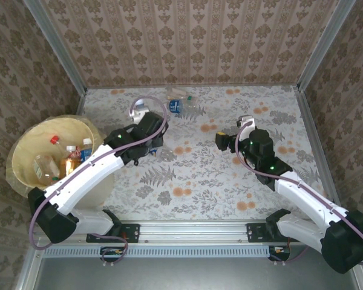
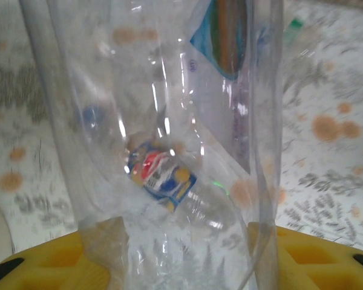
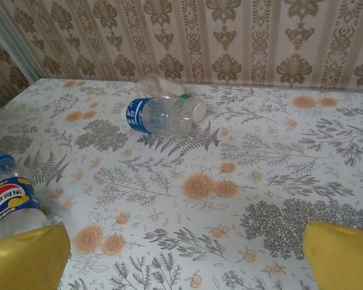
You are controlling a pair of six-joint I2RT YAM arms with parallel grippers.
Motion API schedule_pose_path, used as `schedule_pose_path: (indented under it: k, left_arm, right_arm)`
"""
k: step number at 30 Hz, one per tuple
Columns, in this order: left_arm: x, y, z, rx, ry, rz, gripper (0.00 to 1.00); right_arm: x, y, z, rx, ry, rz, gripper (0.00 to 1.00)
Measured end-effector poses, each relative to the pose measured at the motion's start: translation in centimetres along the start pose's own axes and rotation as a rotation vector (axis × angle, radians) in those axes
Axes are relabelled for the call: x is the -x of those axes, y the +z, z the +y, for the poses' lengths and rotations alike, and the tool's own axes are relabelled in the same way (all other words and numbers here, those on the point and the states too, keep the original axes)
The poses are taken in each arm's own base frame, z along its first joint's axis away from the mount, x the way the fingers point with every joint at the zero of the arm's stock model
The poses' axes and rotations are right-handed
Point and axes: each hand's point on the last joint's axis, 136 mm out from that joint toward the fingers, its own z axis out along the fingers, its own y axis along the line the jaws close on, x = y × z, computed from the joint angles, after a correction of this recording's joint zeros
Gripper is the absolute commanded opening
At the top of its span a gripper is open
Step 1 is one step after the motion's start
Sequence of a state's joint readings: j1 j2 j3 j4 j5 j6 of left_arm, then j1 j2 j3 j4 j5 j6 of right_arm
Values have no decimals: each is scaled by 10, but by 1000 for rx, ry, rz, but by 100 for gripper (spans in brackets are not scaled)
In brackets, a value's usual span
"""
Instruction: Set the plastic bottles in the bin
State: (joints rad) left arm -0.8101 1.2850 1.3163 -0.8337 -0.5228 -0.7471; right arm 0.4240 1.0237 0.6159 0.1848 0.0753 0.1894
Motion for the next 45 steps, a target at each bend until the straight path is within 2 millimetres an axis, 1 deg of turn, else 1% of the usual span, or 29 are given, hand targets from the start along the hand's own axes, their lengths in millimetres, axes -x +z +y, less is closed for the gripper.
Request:
schedule_pose_path:
  k: [4, 7, 9, 12, 14, 16, 19, 22, 24, 27, 29, 31, 32, 34, 35, 37, 40, 45]
  left_arm:
    - [46, -28, -8, -51, 89, -99, 52]
    - [81, -55, -4, -61, 133, -172, 52]
    - [104, -75, 5, -52, 151, -220, 53]
    - [131, -102, 23, -23, 159, -279, 53]
    - [141, -114, 38, 10, 157, -296, 53]
    - [144, -122, 53, 50, 154, -294, 53]
    - [141, -128, 86, 142, 141, -252, 53]
    - [131, -129, 131, 280, 94, -181, 53]
    - [120, -131, 164, 386, 55, -128, 53]
    - [102, -137, 206, 505, -14, -76, 53]
    - [88, -145, 232, 577, -73, -60, 53]
    - [74, -152, 252, 633, -129, -45, 53]
    - [65, -155, 261, 656, -163, -35, 56]
    - [53, -157, 272, 678, -216, -14, 75]
    - [47, -157, 276, 684, -236, -4, 82]
    - [42, -157, 279, 690, -260, 6, 86]
    - [39, -156, 279, 684, -272, 9, 92]
    - [40, -162, 274, 649, -282, -21, 96]
  right_arm:
    - [3, 5, 1, 0, 21, 6, 100]
    - [11, 7, 3, 2, 24, -6, 100]
    - [18, 8, 4, 4, 24, -15, 100]
    - [22, 12, 5, 5, 26, -17, 100]
    - [20, 16, 6, 5, 28, -5, 100]
    - [16, 22, 7, 7, 30, 13, 100]
    - [11, 27, 9, 17, 34, 33, 100]
    - [9, 31, 11, 25, 39, 44, 100]
    - [10, 35, 12, 28, 42, 49, 100]
    - [13, 39, 16, 39, 40, 52, 100]
    - [15, 42, 19, 49, 40, 53, 100]
    - [16, 44, 23, 60, 38, 55, 100]
    - [17, 46, 25, 64, 37, 57, 100]
    - [17, 48, 28, 74, 35, 60, 100]
    - [18, 49, 30, 77, 32, 60, 100]
    - [21, 49, 33, 83, 26, 57, 100]
    - [25, 49, 35, 89, 14, 47, 100]
    - [26, 49, 35, 91, 10, 46, 100]
